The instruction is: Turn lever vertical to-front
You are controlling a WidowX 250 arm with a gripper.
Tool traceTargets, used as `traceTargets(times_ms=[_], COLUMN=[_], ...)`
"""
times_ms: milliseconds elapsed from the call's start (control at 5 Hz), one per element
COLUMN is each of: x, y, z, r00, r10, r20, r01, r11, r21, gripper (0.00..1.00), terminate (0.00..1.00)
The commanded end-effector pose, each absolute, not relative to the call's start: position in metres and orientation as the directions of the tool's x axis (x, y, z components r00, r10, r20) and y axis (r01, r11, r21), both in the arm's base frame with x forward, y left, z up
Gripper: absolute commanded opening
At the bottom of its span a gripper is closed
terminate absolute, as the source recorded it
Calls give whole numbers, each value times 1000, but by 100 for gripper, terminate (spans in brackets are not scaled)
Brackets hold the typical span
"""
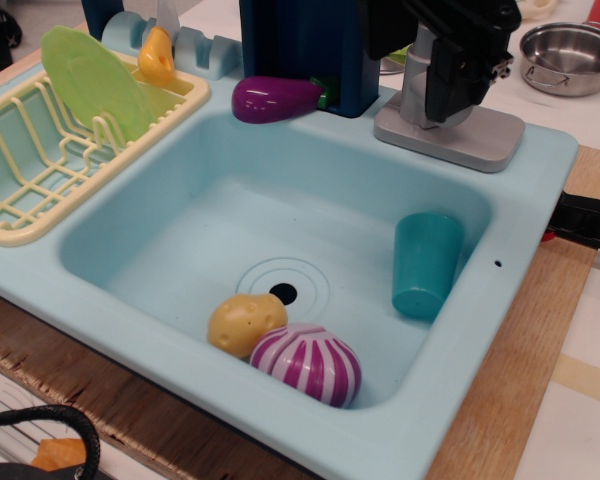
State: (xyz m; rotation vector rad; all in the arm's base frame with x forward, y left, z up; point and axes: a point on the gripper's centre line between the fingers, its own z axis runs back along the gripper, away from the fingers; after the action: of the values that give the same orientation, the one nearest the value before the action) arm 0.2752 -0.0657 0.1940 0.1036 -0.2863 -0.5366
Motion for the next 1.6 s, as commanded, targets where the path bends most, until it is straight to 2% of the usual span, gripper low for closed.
traceTargets(times_ms=[0, 600, 1200, 1400], x=[275, 302, 317, 314], y=[-66, -79, -82, -82], z=[194, 217, 206, 204], r00=[821, 763, 766, 775], r10=[-518, -546, -532, -522], r20=[242, 346, 360, 358], r01=[489, 488, 494, 484], r11=[855, 837, 846, 853], r21=[172, 247, 200, 196], gripper=[100, 100, 100, 0], terminate=[0, 0, 0, 0])
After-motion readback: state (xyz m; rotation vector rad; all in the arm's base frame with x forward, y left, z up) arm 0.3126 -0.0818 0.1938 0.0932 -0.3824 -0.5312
